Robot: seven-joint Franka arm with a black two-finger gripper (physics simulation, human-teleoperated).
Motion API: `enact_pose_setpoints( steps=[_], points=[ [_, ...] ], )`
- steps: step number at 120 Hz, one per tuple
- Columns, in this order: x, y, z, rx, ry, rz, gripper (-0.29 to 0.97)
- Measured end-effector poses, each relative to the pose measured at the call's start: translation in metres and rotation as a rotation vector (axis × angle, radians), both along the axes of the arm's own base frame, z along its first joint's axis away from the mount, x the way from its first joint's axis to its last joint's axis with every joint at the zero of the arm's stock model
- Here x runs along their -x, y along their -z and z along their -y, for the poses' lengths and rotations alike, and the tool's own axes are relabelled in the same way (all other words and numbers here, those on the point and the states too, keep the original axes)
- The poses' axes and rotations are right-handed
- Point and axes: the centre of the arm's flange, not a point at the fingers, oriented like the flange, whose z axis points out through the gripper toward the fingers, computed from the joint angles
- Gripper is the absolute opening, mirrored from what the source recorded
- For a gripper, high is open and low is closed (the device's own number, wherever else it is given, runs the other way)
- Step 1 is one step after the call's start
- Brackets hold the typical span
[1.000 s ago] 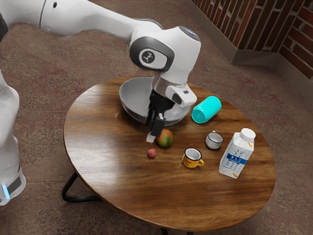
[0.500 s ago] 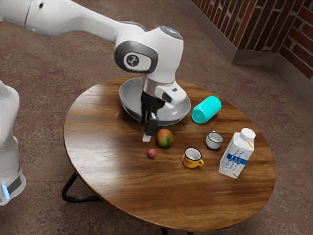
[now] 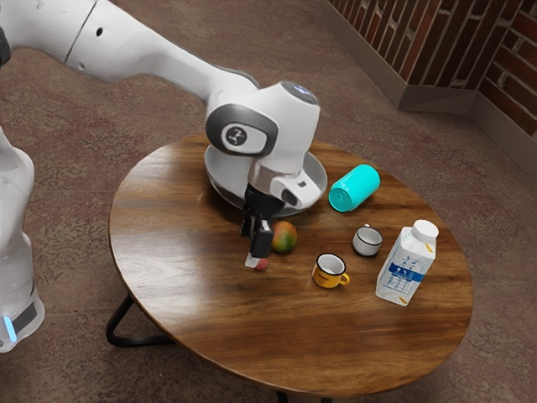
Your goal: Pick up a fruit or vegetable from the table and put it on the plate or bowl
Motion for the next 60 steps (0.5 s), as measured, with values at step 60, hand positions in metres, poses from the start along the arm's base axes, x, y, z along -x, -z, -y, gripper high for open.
enact_pose_setpoints(
  steps=[60],
  points=[
    [-0.021, 0.033, -0.009, 0.009, -0.036, -0.016, 0.65]
  ],
)
